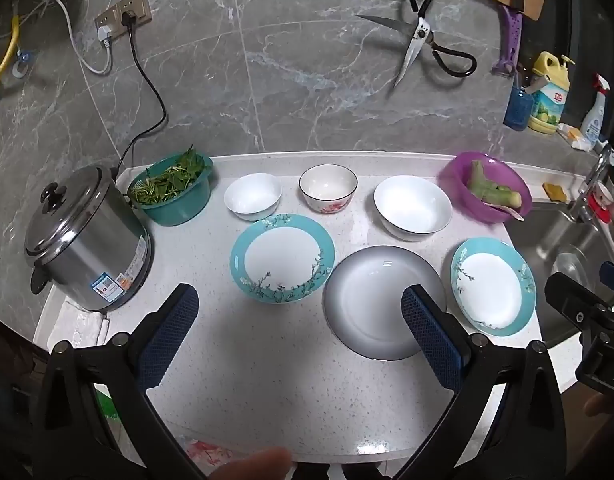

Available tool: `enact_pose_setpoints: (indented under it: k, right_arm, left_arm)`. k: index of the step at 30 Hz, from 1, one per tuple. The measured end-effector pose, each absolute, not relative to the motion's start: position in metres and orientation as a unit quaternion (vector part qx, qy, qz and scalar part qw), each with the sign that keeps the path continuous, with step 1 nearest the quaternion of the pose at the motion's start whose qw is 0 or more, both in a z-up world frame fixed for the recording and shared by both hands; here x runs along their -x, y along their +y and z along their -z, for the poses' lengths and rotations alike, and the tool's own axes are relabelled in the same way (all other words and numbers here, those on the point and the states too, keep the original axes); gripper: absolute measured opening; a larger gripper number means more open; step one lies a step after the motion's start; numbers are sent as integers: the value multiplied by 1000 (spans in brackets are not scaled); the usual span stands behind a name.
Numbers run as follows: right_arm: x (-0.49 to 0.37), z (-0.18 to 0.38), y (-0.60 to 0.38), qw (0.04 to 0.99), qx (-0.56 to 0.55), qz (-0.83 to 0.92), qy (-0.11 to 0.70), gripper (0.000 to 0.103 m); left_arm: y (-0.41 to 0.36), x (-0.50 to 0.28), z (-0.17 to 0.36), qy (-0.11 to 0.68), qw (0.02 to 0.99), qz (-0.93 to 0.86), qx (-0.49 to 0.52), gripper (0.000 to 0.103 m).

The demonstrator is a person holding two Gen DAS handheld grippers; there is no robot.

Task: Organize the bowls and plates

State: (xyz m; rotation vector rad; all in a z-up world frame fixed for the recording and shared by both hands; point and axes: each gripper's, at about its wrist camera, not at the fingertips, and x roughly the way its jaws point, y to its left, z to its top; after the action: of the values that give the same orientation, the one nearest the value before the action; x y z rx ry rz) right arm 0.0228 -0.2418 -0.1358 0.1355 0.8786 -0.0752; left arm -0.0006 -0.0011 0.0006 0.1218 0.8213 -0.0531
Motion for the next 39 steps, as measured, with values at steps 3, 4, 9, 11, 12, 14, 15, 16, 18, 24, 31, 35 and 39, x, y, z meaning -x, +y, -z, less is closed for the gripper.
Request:
enact_pose_setpoints:
  k: [3,4,9,11,12,14,15,16,18,24,31,35,39]
  right_arm:
    - [-24,136,-242,902,-66,35,425,103]
    - [-24,137,-242,901,-67,36,427,103]
    - [-26,138,-243,901,-67,35,428,103]
    - [-27,138,-243,901,-67,35,428,103]
    - [-27,138,-242,901,-67,35,428,103]
    - [-27,138,-242,901,-66,35,428,103]
    - [-28,138,-242,901,-66,36,428,103]
    - [-28,138,-242,901,-66,36,428,103]
    - [-28,138,-242,900,-66,36,428,103]
    - [-29,137,-242,901,-66,36,428,103]
    - [-29,142,-240,900,-65,36,430,103]
    - [-29,140,-243,900,-65,36,430,103]
    - [-32,145,-236,900,-65,36,430,103]
  left_arm:
    - [4,1,5,401,914,34,-49,103]
    - [4,-1,6,404,913,33,-49,103]
    - [-4,-5,4,404,913,24,-57,103]
    - [-1,-4,3,403,913,26,-56,103]
    - [-1,-4,4,403,913,27,-56,103]
    - [-2,-2,4,403,913,27,-56,103]
    - [-2,-2,5,403,913,27,-56,103]
    - [-3,-2,5,403,913,27,-56,103]
    - [-3,-4,6,403,913,27,-57,103]
    - [-3,-5,7,404,913,26,-57,103]
    - [-4,-7,10,405,912,27,-58,103]
    - [-2,-10,13,407,911,28,-57,103]
    - [-1,-11,14,409,911,28,-56,103]
